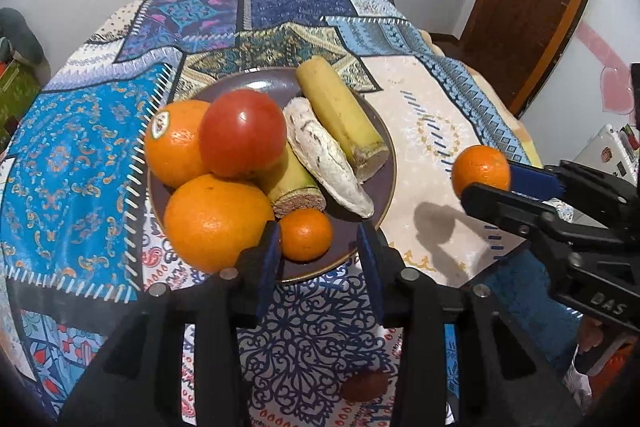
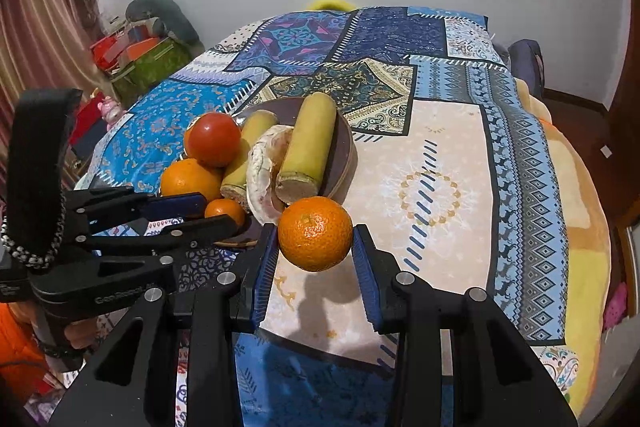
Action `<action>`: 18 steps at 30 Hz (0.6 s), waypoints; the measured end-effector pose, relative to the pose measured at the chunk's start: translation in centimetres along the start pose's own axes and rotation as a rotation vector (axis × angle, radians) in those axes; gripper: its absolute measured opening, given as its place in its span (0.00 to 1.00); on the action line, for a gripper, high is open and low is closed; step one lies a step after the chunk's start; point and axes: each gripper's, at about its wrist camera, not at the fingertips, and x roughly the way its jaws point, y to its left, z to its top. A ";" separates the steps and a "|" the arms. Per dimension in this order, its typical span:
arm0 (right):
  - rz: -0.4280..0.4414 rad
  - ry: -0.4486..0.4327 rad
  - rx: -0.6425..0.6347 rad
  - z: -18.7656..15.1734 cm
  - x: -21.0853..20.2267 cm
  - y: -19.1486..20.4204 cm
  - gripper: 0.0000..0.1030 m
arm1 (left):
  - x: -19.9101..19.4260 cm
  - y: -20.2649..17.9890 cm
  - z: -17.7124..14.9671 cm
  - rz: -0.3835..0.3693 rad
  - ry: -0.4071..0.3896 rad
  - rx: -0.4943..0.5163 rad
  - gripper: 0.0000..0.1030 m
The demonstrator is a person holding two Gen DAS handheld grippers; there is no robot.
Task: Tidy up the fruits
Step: 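Carry the tangerine with the left tool while the right tool carries its tangerine to the plate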
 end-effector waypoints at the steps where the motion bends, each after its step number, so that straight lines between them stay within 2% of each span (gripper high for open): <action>1: 0.000 0.000 -0.002 0.1 0.1 0.0 0.34 | -0.5 0.0 0.0 0.002 -0.011 0.002 0.38; 5: 0.006 -0.005 -0.014 0.9 0.6 0.4 0.34 | -2.8 0.9 0.2 0.004 -0.063 -0.011 0.38; 12: 0.029 -0.019 -0.050 2.8 1.9 2.2 0.34 | -6.0 4.7 0.9 0.079 -0.150 -0.059 0.38; 18: 0.035 -0.028 -0.096 5.0 3.7 3.8 0.34 | -5.8 8.6 0.5 0.142 -0.148 -0.115 0.38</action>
